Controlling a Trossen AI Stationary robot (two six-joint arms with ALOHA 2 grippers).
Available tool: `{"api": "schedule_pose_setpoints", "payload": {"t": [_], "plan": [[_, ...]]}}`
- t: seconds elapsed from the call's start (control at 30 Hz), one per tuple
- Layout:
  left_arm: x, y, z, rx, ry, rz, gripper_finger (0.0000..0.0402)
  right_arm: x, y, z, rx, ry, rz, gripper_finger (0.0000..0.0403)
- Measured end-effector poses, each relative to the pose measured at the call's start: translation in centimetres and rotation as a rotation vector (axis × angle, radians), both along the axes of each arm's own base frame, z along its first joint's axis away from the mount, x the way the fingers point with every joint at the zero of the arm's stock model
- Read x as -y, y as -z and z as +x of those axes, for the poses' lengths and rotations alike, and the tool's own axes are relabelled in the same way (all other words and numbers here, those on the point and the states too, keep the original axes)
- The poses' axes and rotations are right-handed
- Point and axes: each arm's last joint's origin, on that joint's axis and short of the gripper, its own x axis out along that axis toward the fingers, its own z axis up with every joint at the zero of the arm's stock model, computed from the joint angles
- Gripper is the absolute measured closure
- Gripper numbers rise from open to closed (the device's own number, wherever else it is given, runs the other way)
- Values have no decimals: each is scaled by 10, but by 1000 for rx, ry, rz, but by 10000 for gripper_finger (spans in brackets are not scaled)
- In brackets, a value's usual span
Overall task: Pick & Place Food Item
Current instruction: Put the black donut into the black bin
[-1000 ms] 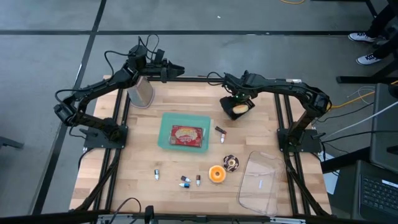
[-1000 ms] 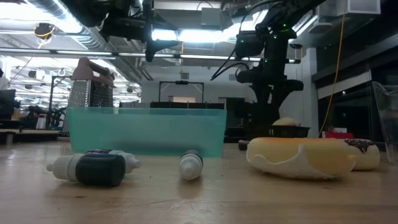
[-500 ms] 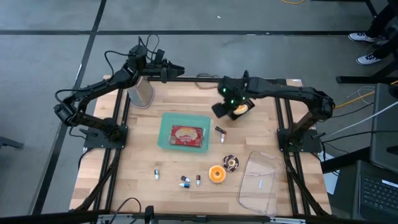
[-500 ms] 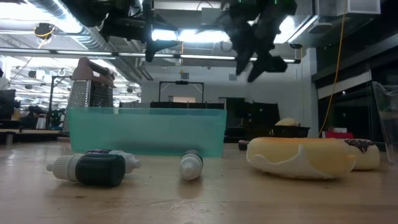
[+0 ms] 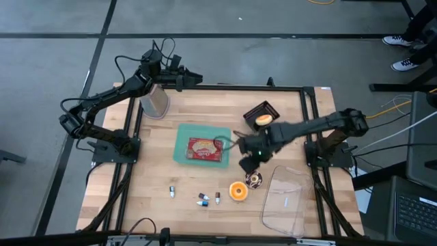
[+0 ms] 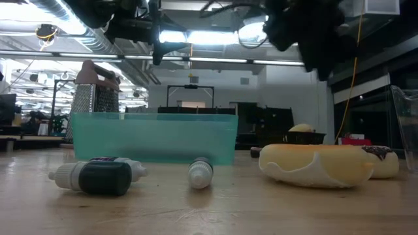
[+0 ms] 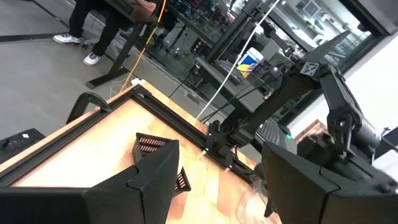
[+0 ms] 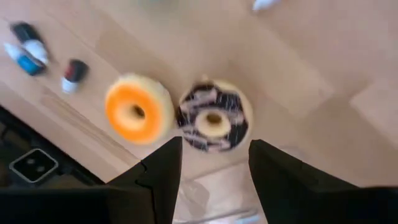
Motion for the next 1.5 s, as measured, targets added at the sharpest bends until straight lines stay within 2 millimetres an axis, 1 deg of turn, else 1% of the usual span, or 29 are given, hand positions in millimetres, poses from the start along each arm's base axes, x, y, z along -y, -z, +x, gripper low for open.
{"api": "schedule_pose_setpoints", "payload": {"t": [0.1,0.17,0.23,0.3,0.43,0.53,0.73,0.83,0.93,1.03,1.13,1.23,1.33,1.5], "plan": [[1,0,0,1,16,-1,178,-26,7,-10,-44,19,-11,217],[1,0,0,2,23,-1,178,-37,13,-16,-68,41,-26,217],[1,0,0,2,23,0,178,-42,18,-21,-97,60,-28,217],[1,0,0,2,24,6,178,-43,23,-24,-112,77,-36,217],[1,0,0,3,24,7,178,-40,33,-22,-91,90,-37,217],[1,0,0,3,25,6,178,-32,38,-19,-62,76,-27,217],[1,-1,0,5,25,3,178,-12,40,-13,-42,-35,-6,217],[1,0,0,5,24,3,178,-4,40,-11,-14,-170,-14,217],[1,0,0,5,24,3,178,-2,46,-10,1,-380,-33,217],[1,0,0,3,24,6,178,0,54,-10,-8,-579,-16,217],[1,0,0,2,24,7,178,2,65,-9,-60,-680,-7,218],[1,0,0,2,24,7,178,6,74,-6,-76,-709,16,218],[1,0,0,2,23,1,178,11,79,-1,-64,-691,24,218],[1,0,0,-1,23,-4,178,17,80,10,32,-649,35,218]]}}
